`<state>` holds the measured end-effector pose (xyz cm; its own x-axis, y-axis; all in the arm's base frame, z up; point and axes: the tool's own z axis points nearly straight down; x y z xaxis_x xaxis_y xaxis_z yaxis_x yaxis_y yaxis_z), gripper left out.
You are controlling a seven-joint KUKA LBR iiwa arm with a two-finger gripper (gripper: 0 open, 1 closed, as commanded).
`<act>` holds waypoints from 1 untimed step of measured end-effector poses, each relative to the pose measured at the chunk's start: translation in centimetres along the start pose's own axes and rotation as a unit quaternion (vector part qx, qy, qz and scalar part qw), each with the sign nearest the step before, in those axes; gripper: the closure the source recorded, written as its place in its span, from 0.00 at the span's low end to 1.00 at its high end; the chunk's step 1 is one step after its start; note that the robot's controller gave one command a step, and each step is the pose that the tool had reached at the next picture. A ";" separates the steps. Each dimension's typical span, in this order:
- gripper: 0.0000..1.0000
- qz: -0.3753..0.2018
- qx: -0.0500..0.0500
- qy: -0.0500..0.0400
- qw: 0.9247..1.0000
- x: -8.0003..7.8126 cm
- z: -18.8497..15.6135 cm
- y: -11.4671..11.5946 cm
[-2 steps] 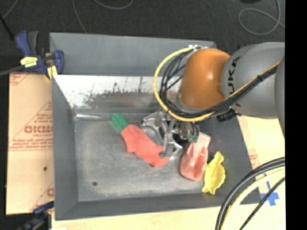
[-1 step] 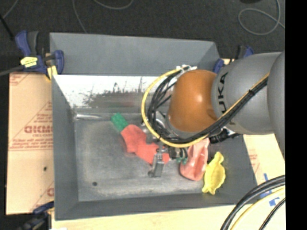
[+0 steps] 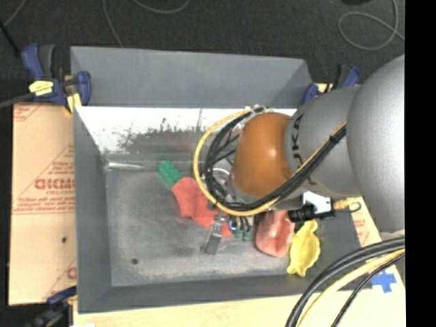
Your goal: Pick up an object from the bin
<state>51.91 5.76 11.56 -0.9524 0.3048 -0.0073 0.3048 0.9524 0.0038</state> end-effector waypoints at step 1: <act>0.00 0.009 0.002 0.004 1.000 -0.6 4.8 -1.1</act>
Offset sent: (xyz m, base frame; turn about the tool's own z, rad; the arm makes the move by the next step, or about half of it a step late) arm 0.0095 -0.0004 -0.0456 0.3082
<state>52.16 4.57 6.78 -0.9467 0.3222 0.0011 0.3222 0.9467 -0.0005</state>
